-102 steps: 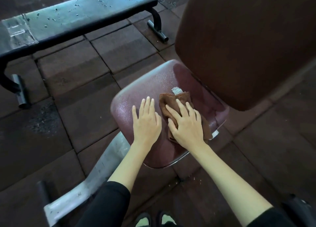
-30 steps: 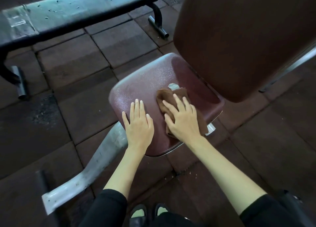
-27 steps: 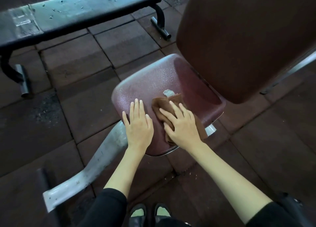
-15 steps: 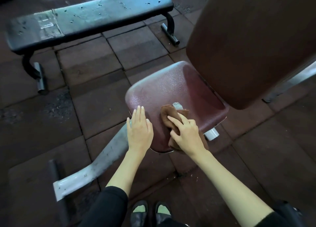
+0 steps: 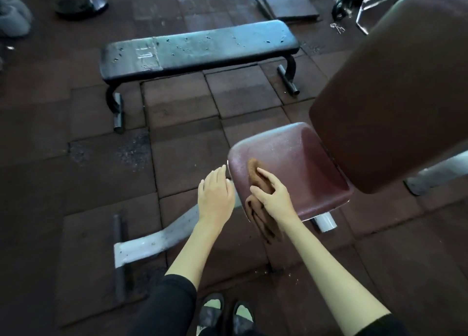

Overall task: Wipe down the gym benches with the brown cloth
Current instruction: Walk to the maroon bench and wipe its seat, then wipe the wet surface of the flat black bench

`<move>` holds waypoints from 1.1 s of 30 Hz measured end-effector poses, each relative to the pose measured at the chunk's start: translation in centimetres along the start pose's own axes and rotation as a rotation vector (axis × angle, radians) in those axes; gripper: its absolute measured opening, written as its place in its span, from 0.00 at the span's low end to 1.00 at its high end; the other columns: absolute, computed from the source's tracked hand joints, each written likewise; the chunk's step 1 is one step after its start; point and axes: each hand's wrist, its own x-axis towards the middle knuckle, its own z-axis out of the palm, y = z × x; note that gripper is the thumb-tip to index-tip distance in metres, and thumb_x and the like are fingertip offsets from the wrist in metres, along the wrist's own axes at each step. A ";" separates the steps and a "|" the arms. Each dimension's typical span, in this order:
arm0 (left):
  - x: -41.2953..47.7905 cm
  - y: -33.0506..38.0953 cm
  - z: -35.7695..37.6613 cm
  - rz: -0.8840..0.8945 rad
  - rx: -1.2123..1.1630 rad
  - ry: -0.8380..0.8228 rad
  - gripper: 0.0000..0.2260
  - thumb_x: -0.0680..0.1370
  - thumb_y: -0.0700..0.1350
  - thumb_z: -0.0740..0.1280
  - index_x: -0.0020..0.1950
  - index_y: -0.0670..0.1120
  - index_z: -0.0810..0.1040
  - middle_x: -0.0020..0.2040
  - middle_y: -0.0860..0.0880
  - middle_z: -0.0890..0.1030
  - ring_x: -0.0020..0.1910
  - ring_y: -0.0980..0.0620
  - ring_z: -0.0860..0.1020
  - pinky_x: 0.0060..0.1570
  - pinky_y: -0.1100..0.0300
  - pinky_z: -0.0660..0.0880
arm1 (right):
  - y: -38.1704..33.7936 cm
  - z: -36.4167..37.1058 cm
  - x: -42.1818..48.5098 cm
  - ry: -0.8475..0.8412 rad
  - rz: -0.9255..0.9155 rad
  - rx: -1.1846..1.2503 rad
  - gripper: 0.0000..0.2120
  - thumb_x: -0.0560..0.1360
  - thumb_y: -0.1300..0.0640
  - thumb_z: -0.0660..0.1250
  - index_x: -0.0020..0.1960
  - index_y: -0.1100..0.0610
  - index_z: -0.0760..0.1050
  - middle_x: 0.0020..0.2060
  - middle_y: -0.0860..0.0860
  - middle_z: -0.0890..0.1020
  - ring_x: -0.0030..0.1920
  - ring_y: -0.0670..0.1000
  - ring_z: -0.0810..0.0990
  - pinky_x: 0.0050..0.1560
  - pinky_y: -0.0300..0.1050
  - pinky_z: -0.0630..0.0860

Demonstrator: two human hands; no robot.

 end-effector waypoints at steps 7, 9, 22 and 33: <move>-2.1 -1.4 -8.7 -0.028 0.012 0.114 0.23 0.76 0.48 0.49 0.64 0.40 0.75 0.56 0.44 0.81 0.57 0.45 0.78 0.56 0.46 0.75 | -7.4 3.1 -3.4 -0.102 -0.111 -0.006 0.25 0.73 0.56 0.70 0.68 0.46 0.71 0.61 0.40 0.77 0.61 0.37 0.73 0.64 0.35 0.67; -3.1 -2.0 -11.3 -0.048 0.023 0.151 0.24 0.76 0.48 0.49 0.64 0.40 0.75 0.57 0.45 0.80 0.57 0.47 0.78 0.56 0.48 0.75 | -9.4 3.9 -4.6 -0.151 -0.139 -0.025 0.24 0.74 0.56 0.70 0.69 0.46 0.71 0.61 0.41 0.77 0.63 0.39 0.73 0.66 0.38 0.67; -9.7 -12.0 -25.0 -0.232 0.221 0.183 0.14 0.77 0.44 0.60 0.59 0.44 0.78 0.55 0.47 0.81 0.53 0.46 0.78 0.54 0.49 0.71 | -18.2 14.1 -12.0 -0.395 -0.264 -0.186 0.23 0.72 0.55 0.70 0.66 0.43 0.73 0.61 0.44 0.79 0.61 0.40 0.76 0.66 0.42 0.70; -15.0 -26.2 -36.7 -0.371 0.282 0.176 0.15 0.77 0.46 0.58 0.59 0.45 0.78 0.54 0.46 0.80 0.55 0.43 0.77 0.57 0.49 0.68 | -23.5 29.3 -18.6 -0.441 -0.321 -0.225 0.23 0.73 0.57 0.70 0.67 0.45 0.74 0.61 0.46 0.79 0.59 0.40 0.75 0.62 0.36 0.69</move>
